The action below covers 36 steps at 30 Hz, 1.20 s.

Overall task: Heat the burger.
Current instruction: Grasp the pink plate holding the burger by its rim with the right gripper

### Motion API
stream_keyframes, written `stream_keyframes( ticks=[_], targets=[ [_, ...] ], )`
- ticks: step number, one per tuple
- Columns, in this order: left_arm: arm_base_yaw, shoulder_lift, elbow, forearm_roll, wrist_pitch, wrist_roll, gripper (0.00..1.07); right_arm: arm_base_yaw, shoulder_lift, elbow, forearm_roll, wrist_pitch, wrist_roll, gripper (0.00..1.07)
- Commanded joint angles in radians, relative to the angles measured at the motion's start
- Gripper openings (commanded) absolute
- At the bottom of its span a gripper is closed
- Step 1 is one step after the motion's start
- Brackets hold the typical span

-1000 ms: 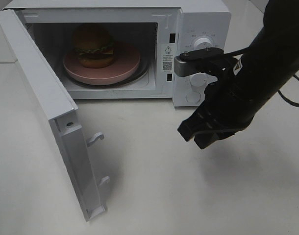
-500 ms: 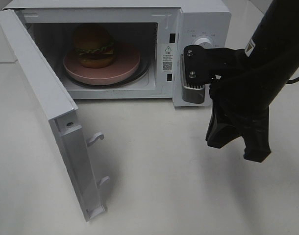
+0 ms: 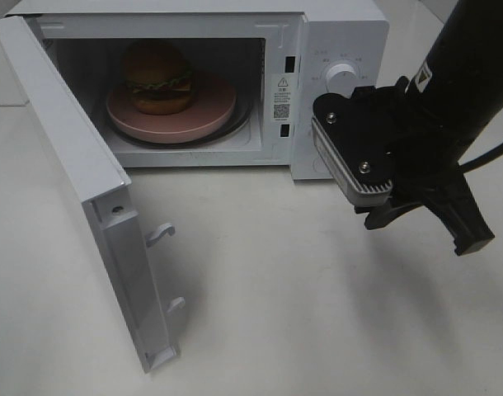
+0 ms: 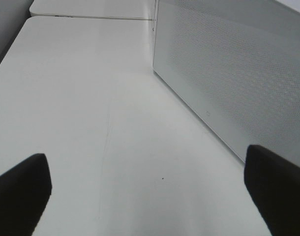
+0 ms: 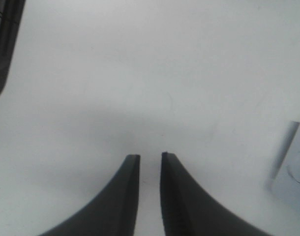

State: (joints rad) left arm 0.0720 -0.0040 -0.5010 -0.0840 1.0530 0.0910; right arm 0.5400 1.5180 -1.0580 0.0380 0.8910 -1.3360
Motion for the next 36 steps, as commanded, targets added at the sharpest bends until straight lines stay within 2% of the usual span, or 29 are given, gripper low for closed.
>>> stream_keyframes(
  ticks=[1,2,3,4,5,6,7,8,9,10,11,18,36],
  targets=[
    [0.000,-0.020,0.004,-0.010,-0.015,-0.003,1.00,0.000,-0.005,-0.008,-0.051,-0.078,0.006,0.43],
    [0.000,-0.020,0.004,-0.010,-0.015,-0.003,1.00,0.000,-0.005,-0.008,-0.055,-0.097,0.017,0.47],
    [0.000,-0.020,0.004,-0.010,-0.015,-0.003,1.00,0.000,-0.005,-0.008,-0.055,-0.097,0.017,0.47],
    [0.000,-0.020,0.004,-0.010,-0.015,-0.003,1.00,0.000,-0.005,-0.008,-0.055,-0.145,0.047,0.59],
    [0.000,-0.020,0.004,-0.010,-0.015,-0.003,1.00,0.000,-0.005,-0.008,-0.055,-0.167,0.057,0.66],
    [0.000,-0.020,0.004,-0.010,-0.015,-0.003,1.00,0.000,-0.005,-0.008,-0.055,-0.167,0.057,0.66],
    [0.000,-0.020,0.004,-0.010,-0.015,-0.003,1.00,0.000,-0.005,-0.008,-0.055,-0.193,0.069,0.78],
    [0.000,-0.020,0.004,-0.010,-0.015,-0.003,1.00,0.000,-0.005,-0.008,-0.055,-0.201,0.069,0.84],
    [0.000,-0.020,0.004,-0.010,-0.015,-0.003,1.00,0.000,-0.005,-0.008,-0.055,-0.201,0.069,0.84],
    [0.000,-0.020,0.004,-0.010,-0.015,-0.003,1.00,0.000,-0.005,-0.008,-0.063,-0.216,0.067,0.92],
    [0.000,-0.020,0.004,-0.010,-0.015,-0.003,1.00,0.000,-0.005,-0.008,-0.068,-0.224,0.067,0.94],
    [0.000,-0.020,0.004,-0.010,-0.015,-0.003,1.00,0.000,0.006,-0.009,-0.126,-0.261,0.067,0.94],
    [0.000,-0.020,0.004,-0.010,-0.015,-0.003,1.00,0.080,0.168,-0.158,-0.142,-0.388,0.066,0.90]
  ],
)
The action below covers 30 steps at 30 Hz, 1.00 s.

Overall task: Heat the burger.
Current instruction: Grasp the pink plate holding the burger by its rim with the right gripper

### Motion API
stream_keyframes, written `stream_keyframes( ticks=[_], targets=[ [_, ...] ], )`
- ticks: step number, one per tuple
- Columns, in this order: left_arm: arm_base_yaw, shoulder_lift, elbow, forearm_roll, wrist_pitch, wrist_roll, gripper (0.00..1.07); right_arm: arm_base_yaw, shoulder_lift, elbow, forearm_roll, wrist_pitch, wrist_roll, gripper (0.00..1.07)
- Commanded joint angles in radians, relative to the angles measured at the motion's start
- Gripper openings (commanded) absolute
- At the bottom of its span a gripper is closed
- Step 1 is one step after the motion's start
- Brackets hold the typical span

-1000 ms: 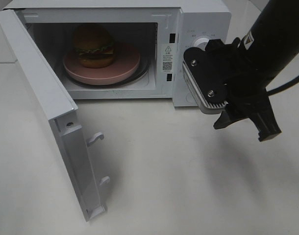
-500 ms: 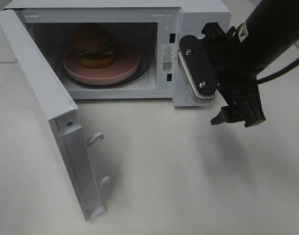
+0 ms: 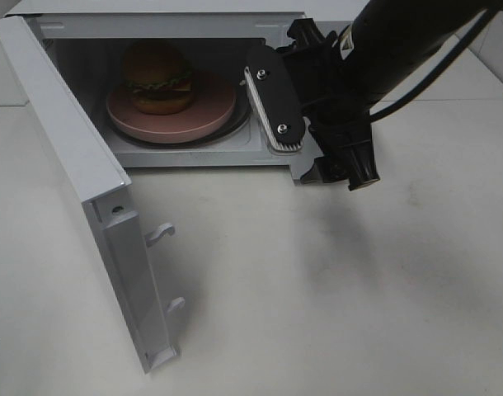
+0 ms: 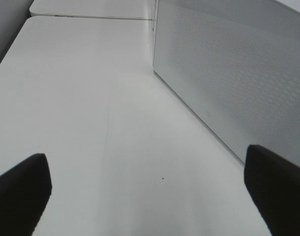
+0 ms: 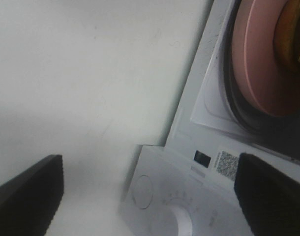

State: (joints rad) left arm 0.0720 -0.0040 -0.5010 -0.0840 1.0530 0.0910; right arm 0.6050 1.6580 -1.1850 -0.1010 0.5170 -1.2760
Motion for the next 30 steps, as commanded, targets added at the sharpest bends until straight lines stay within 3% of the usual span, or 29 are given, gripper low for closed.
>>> stream_keyframes(
  ticks=[1,21,30],
  targets=[
    [0.000,-0.020,0.004,-0.010,-0.015,-0.003,1.00,0.020,0.041,-0.044,-0.003,-0.016,0.006,0.90],
    [0.000,-0.020,0.004,-0.010,-0.015,-0.003,1.00,0.040,0.250,-0.213,0.005,-0.122,0.054,0.88],
    [0.000,-0.020,0.004,-0.010,-0.015,-0.003,1.00,0.036,0.388,-0.340,0.005,-0.122,0.075,0.86]
  ],
)
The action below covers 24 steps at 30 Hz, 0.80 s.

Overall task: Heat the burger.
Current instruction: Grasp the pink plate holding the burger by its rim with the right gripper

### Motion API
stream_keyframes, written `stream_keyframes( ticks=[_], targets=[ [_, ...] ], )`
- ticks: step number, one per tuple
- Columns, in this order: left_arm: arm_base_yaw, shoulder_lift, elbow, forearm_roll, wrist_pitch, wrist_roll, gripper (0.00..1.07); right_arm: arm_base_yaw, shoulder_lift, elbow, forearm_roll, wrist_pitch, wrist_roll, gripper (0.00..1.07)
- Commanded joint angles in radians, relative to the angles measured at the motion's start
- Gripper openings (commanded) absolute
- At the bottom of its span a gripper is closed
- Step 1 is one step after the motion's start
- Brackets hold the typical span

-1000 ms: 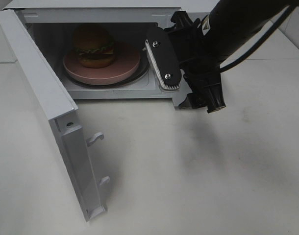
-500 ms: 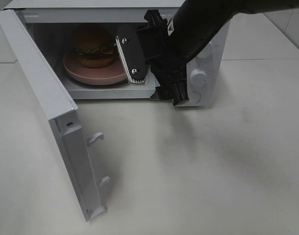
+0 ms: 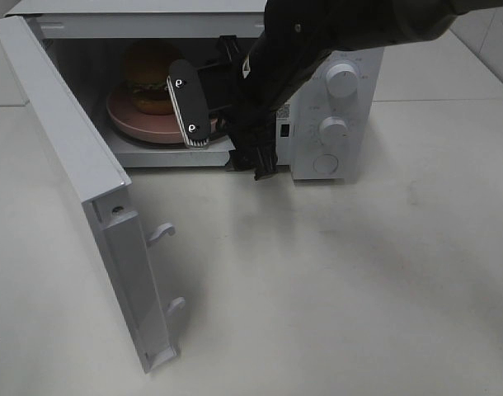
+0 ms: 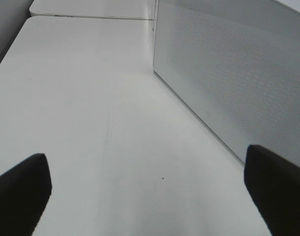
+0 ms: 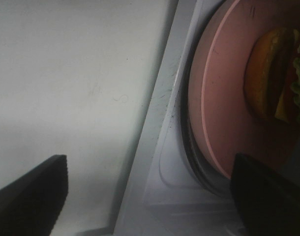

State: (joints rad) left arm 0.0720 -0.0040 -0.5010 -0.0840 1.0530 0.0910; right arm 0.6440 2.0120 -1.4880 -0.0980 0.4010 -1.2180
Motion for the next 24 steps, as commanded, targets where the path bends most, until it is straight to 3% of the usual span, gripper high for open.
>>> stream_keyframes(
  ticks=[1,24],
  targets=[
    [0.000,-0.020,0.004,-0.010,-0.015,-0.003,1.00,-0.003,0.034,-0.037,0.002,-0.006,0.017,0.86],
    [0.000,-0.020,0.004,-0.010,-0.015,-0.003,1.00,-0.004,0.298,-0.339,-0.005,0.037,0.085,0.81]
  ],
)
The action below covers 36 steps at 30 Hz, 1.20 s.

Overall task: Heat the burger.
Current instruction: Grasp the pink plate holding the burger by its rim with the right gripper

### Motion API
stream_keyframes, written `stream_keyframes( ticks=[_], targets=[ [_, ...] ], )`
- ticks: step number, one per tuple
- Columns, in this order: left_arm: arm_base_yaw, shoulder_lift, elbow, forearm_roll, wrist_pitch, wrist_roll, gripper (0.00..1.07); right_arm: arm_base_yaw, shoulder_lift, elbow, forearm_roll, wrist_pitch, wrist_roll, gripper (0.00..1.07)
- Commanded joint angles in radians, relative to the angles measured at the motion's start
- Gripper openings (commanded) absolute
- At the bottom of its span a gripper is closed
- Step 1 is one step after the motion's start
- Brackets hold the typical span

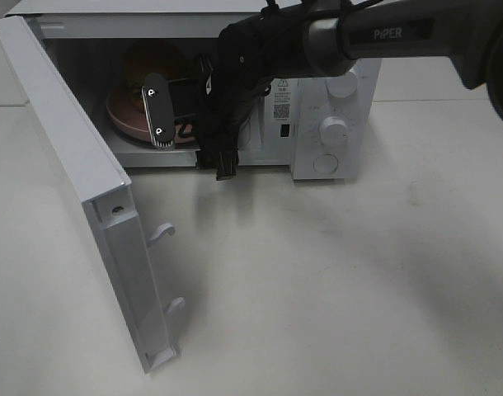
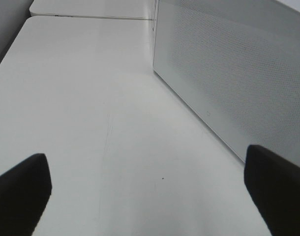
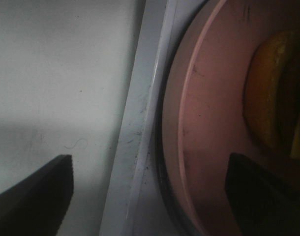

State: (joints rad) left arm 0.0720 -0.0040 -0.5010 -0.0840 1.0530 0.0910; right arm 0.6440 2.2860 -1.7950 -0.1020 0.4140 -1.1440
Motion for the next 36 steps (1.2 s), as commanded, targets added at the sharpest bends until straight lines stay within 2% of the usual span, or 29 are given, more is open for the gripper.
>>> stream_keyframes(
  ticks=[1,14,26,29,31,32,33,34,35,36],
  targets=[
    [0.000,-0.020,0.004,-0.010,-0.015,-0.003,1.00,-0.013,0.043,-0.056,-0.001,0.038,0.011,0.80],
    [0.000,-0.020,0.004,-0.009,-0.015,-0.002,1.00,-0.045,0.130,-0.174,0.003,0.073,0.030,0.77],
    [0.000,-0.020,0.004,-0.009,-0.015,-0.002,1.00,-0.049,0.149,-0.186,-0.002,0.076,0.029,0.75],
    [0.000,-0.020,0.004,-0.009,-0.015,-0.002,1.00,-0.047,0.149,-0.186,-0.002,0.076,0.022,0.70],
    [0.000,-0.020,0.004,-0.009,-0.015,-0.002,1.00,-0.040,0.149,-0.186,-0.002,0.079,-0.001,0.52],
    [0.000,-0.020,0.004,-0.009,-0.015,-0.002,1.00,-0.035,0.149,-0.186,-0.002,0.080,-0.022,0.33],
    [0.000,-0.020,0.004,-0.009,-0.015,-0.002,1.00,-0.035,0.149,-0.186,-0.002,0.080,-0.022,0.33],
    [0.000,-0.020,0.004,-0.009,-0.015,-0.002,1.00,-0.035,0.149,-0.186,-0.002,0.080,-0.030,0.25],
    [0.000,-0.020,0.004,-0.009,-0.015,-0.002,1.00,-0.035,0.149,-0.186,-0.002,0.080,-0.030,0.25],
    [0.000,-0.020,0.004,-0.009,-0.015,-0.002,1.00,-0.027,0.150,-0.186,0.003,0.080,-0.047,0.07]
  ],
)
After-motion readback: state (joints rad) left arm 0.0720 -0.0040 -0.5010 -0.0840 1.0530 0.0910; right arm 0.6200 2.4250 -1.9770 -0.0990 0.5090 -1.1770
